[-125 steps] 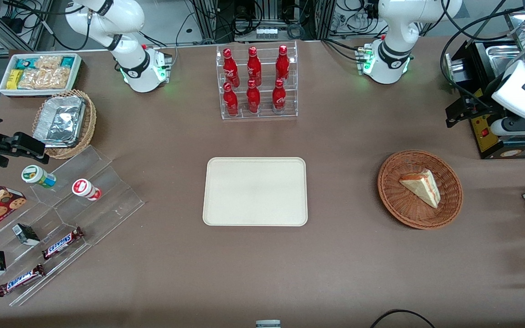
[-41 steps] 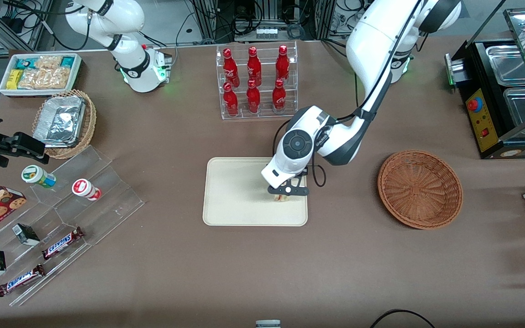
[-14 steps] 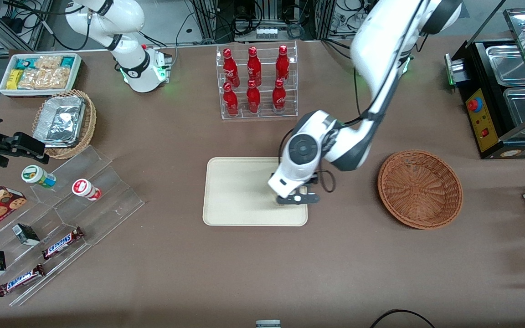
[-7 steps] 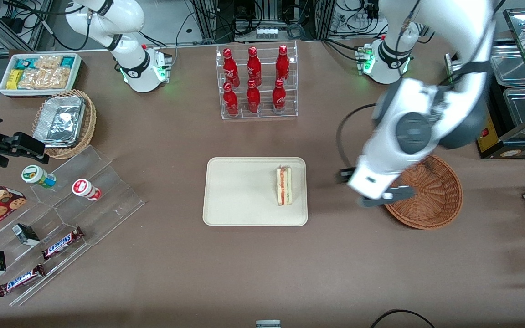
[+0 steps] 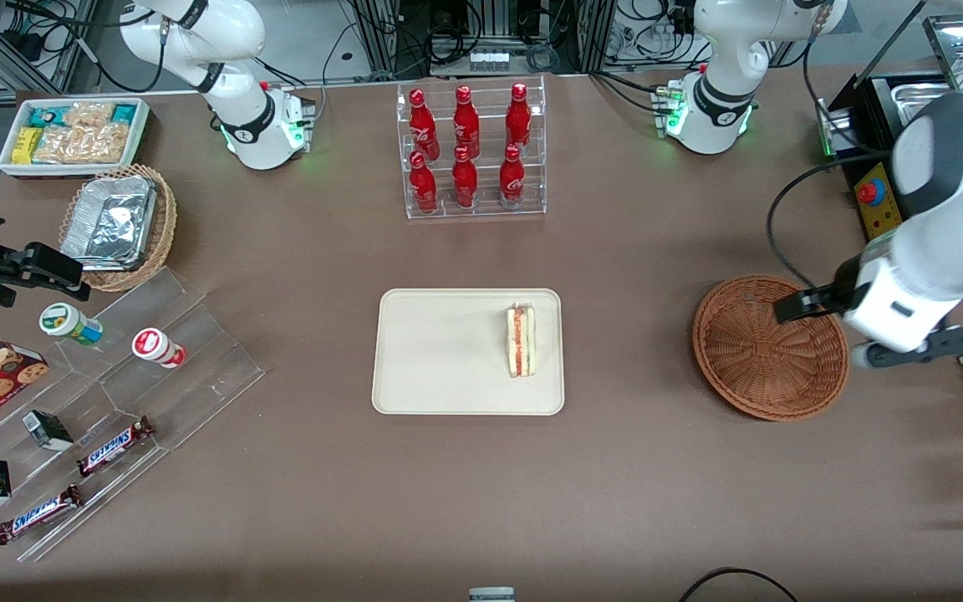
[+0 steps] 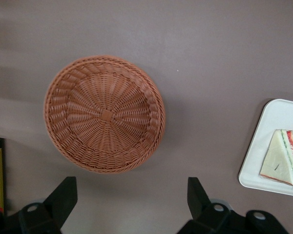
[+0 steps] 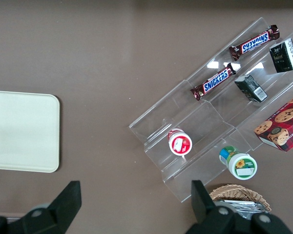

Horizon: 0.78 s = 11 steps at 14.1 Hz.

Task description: Place sandwich from basket to tray

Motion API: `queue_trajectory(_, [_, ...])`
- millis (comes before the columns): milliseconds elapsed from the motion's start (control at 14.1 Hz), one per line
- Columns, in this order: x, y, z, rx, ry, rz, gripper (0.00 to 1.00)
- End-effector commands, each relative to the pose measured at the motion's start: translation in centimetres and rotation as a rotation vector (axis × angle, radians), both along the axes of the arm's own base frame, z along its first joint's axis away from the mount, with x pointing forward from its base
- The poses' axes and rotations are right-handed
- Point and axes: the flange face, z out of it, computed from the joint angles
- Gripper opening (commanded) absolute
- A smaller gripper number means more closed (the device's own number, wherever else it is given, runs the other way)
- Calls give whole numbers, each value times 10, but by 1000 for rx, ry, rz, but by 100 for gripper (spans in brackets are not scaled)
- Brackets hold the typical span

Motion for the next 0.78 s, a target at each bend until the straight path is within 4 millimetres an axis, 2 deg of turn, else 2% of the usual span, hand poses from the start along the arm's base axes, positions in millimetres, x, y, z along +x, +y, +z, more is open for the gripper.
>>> queue_trajectory(0, [-44,-7,41,4,-53,-41,100])
queue_trajectory(213, [-65,-7,69,21,-99,-51,100])
queue_trajectory(426, [-82,-9,72,80,-144,-57,100])
queue_trajectory(709, [-82,-16,70,65,-110,-58,100])
